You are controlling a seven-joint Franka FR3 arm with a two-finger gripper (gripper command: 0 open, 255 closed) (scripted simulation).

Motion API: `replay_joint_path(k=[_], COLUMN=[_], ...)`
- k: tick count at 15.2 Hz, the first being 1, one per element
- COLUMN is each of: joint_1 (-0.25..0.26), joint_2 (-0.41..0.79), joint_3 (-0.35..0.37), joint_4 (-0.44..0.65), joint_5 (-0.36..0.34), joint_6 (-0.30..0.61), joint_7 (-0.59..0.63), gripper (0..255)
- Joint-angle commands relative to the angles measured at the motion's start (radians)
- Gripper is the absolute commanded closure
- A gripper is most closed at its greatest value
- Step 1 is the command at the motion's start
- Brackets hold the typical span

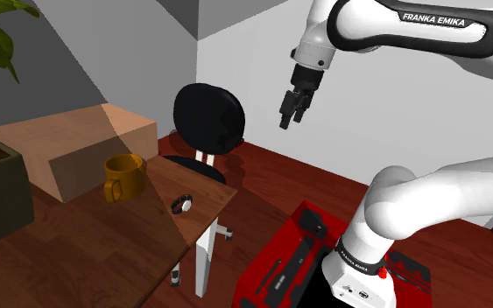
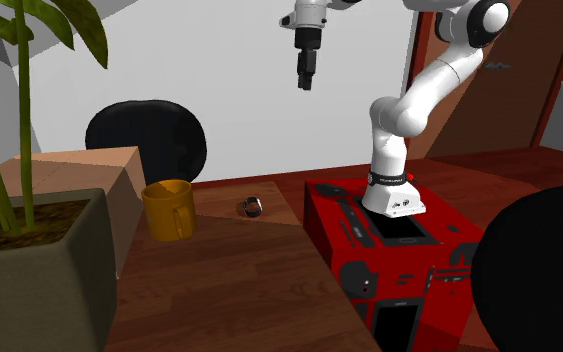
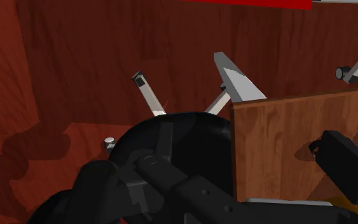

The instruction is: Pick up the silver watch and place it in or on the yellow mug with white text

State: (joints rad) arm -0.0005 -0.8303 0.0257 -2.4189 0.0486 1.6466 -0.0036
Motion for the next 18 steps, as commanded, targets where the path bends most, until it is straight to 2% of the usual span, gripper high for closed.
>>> replay_joint_path(k=[1,9,18], joint_1=[0.0,0.051,0.103], joint_2=[0.0,0.254,0.579], joint_3=[0.0,0.058,0.118], joint_4=[0.0,0.016,0.125], joint_5=[0.0,0.086,0.164], joint_6=[0.0,0.186,0.352], joint_7=[0.0,0.033,0.054], gripper=[0,0,0])
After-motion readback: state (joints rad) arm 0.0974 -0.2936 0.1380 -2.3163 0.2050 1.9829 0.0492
